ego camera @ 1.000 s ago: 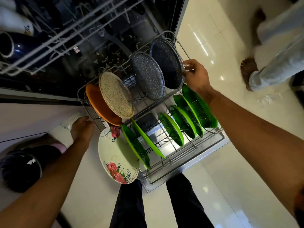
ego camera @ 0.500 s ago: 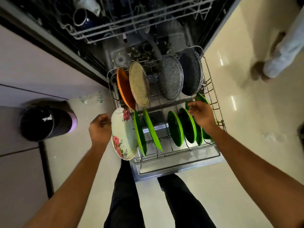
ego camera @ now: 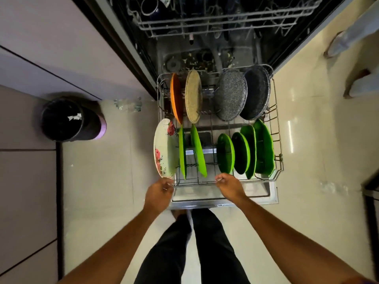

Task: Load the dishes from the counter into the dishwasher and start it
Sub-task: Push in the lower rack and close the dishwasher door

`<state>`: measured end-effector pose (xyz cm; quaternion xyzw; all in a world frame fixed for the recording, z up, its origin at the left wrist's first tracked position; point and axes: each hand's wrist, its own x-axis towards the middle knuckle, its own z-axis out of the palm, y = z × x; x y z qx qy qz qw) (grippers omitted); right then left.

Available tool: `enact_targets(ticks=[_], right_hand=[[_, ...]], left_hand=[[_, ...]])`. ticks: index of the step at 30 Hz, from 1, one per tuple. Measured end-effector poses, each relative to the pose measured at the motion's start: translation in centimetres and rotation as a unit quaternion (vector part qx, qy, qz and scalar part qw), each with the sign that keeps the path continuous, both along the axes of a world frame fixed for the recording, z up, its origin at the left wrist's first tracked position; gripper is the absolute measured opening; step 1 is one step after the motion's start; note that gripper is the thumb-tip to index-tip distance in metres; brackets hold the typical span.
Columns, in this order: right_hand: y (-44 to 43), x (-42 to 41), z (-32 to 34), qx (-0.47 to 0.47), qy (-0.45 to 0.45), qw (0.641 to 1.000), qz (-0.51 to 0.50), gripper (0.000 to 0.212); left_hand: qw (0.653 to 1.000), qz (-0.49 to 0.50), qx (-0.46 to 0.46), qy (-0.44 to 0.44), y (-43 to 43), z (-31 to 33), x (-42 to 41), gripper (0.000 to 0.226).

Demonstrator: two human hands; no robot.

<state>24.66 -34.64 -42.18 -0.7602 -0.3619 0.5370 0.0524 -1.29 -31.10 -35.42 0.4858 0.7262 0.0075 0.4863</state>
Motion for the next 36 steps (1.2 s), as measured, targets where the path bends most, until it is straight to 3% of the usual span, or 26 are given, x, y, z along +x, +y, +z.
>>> enact_targets(ticks=[2, 4, 7, 10, 13, 17, 22, 28, 36], right_hand=[[-1.6, -1.0, 0.4, -0.004, -0.011, 1.0, 0.019, 0.024], [-3.1, -1.6, 0.7, 0.026, -0.066, 0.993, 0.099, 0.033], [-4.7, -1.5, 0.5, 0.112, -0.176, 0.955, 0.209, 0.052], [-6.1, -0.7, -0.5, 0.144, -0.235, 0.93, 0.242, 0.061], [-7.8, 0.5, -1.4, 0.162, -0.245, 0.908, 0.297, 0.076], [-9.5, 0.6, -2.9, 0.114, -0.217, 0.899, 0.362, 0.095], [-9.3, 0.7, -3.8, 0.093, -0.248, 0.876, 0.403, 0.106], [-8.9, 1.9, -3.8, 0.094, -0.237, 0.859, 0.445, 0.101], [-6.9, 2.6, -4.1, 0.104, -0.222, 0.856, 0.455, 0.094]], left_hand=[[0.998, -0.06, -0.024, -0.011, -1.8, -0.7, 0.6, 0.022], [0.991, -0.126, -0.027, -0.021, -3.4, -1.9, 1.4, 0.027], [0.968, -0.248, 0.027, -0.016, -4.1, -4.3, 2.9, 0.044], [0.932, -0.351, 0.084, -0.007, -4.6, -6.2, 5.4, 0.059], [0.917, -0.387, 0.094, -0.011, -5.0, -6.8, 8.1, 0.071], [0.895, -0.44, 0.069, 0.01, -5.8, -7.0, 10.9, 0.081], [0.889, -0.45, 0.039, 0.072, -7.2, -6.9, 13.3, 0.087], [0.893, -0.426, 0.025, 0.145, -8.8, -6.7, 15.2, 0.089], [0.901, -0.395, 0.047, 0.171, -8.3, -8.8, 16.4, 0.095]])
